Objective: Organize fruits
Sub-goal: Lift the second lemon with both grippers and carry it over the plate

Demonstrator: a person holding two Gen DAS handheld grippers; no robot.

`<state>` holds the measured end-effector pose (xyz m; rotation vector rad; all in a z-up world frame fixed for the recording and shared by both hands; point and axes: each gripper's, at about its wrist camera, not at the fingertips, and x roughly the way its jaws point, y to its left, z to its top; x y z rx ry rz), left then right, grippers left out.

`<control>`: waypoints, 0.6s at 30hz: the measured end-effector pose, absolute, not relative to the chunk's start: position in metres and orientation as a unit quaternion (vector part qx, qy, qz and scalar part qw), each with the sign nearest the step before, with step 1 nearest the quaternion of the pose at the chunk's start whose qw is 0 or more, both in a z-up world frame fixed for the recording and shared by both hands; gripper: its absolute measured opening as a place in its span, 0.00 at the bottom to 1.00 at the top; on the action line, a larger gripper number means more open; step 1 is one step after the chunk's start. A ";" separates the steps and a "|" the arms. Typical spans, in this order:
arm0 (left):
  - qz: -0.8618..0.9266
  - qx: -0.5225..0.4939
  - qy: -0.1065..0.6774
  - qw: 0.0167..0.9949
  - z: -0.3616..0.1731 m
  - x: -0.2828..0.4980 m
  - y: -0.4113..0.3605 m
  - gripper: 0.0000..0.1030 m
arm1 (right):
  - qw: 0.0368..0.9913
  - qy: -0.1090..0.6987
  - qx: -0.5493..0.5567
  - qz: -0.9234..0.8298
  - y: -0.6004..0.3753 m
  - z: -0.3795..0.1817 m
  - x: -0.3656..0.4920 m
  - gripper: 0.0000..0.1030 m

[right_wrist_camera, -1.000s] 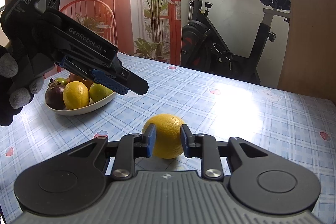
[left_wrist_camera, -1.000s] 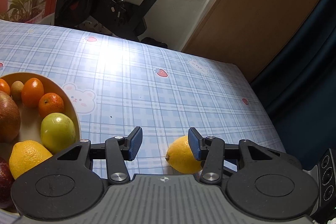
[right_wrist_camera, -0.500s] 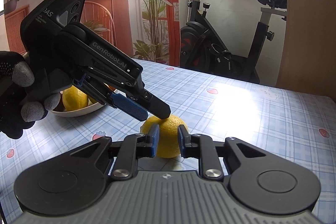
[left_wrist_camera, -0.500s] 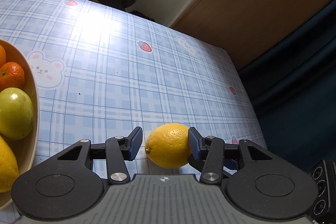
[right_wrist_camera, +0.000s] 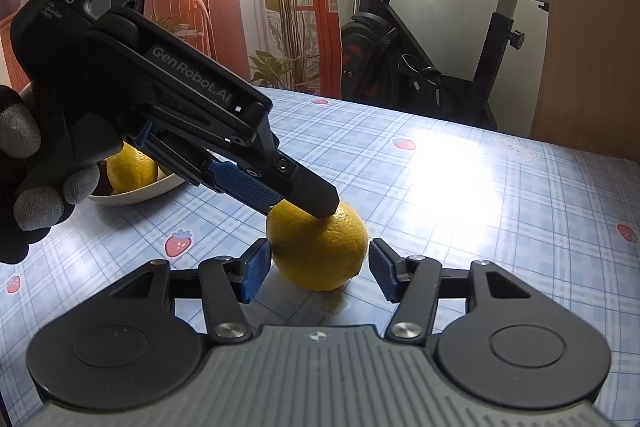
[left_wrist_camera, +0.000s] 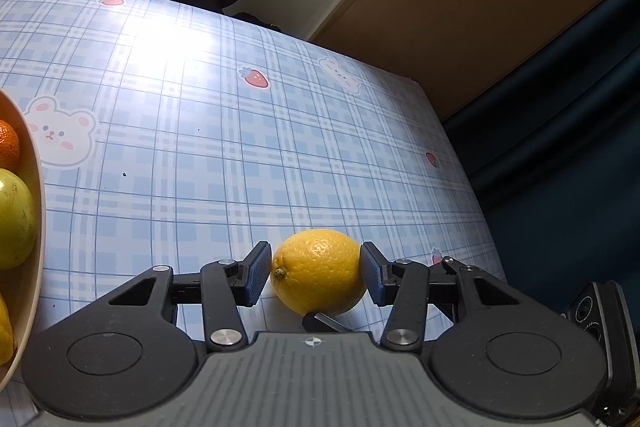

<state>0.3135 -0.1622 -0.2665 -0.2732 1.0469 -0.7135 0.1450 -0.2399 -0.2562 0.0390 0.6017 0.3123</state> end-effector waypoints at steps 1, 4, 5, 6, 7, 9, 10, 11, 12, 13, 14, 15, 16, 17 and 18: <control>-0.333 -0.128 0.488 0.797 -0.267 0.314 -0.163 0.50 | 0.942 0.298 0.026 0.154 -0.241 -0.258 0.146 0.56; -0.333 -0.129 0.487 0.797 -0.268 0.315 -0.164 0.50 | 0.941 0.298 0.044 0.154 -0.245 -0.260 0.148 0.56; -0.333 -0.129 0.486 0.798 -0.268 0.314 -0.164 0.50 | 0.940 0.299 0.049 0.154 -0.246 -0.261 0.149 0.57; -0.333 -0.127 0.485 0.798 -0.268 0.314 -0.164 0.50 | 0.940 0.300 0.052 0.154 -0.246 -0.261 0.150 0.58; -0.334 -0.125 0.485 0.799 -0.267 0.312 -0.162 0.50 | 0.940 0.301 0.053 0.154 -0.246 -0.261 0.151 0.58; -0.336 -0.124 0.483 0.799 -0.264 0.306 -0.157 0.50 | 0.940 0.300 0.055 0.153 -0.246 -0.262 0.151 0.58; -0.337 -0.122 0.482 0.800 -0.263 0.306 -0.156 0.50 | 0.940 0.300 0.057 0.153 -0.246 -0.262 0.151 0.58; -0.339 -0.119 0.480 0.800 -0.262 0.305 -0.155 0.50 | 0.940 0.300 0.059 0.152 -0.246 -0.262 0.151 0.58; -0.341 -0.115 0.479 0.801 -0.261 0.304 -0.155 0.50 | 0.940 0.301 0.062 0.149 -0.246 -0.262 0.150 0.58; -0.340 -0.110 0.477 0.803 -0.259 0.302 -0.156 0.50 | 0.939 0.302 0.066 0.148 -0.246 -0.261 0.150 0.57; -0.339 -0.102 0.476 0.805 -0.257 0.300 -0.158 0.50 | 0.938 0.305 0.073 0.147 -0.245 -0.261 0.150 0.57; -0.339 -0.096 0.474 0.807 -0.255 0.299 -0.159 0.50 | 0.938 0.306 0.075 0.147 -0.245 -0.260 0.150 0.57; -0.339 -0.089 0.473 0.809 -0.254 0.297 -0.160 0.50 | 0.937 0.307 0.076 0.147 -0.243 -0.260 0.150 0.57; -0.338 -0.086 0.472 0.809 -0.252 0.296 -0.159 0.50 | 0.937 0.308 0.076 0.147 -0.242 -0.259 0.150 0.57; -0.338 -0.085 0.471 0.810 -0.251 0.294 -0.157 0.50 | 0.937 0.307 0.076 0.148 -0.240 -0.258 0.148 0.57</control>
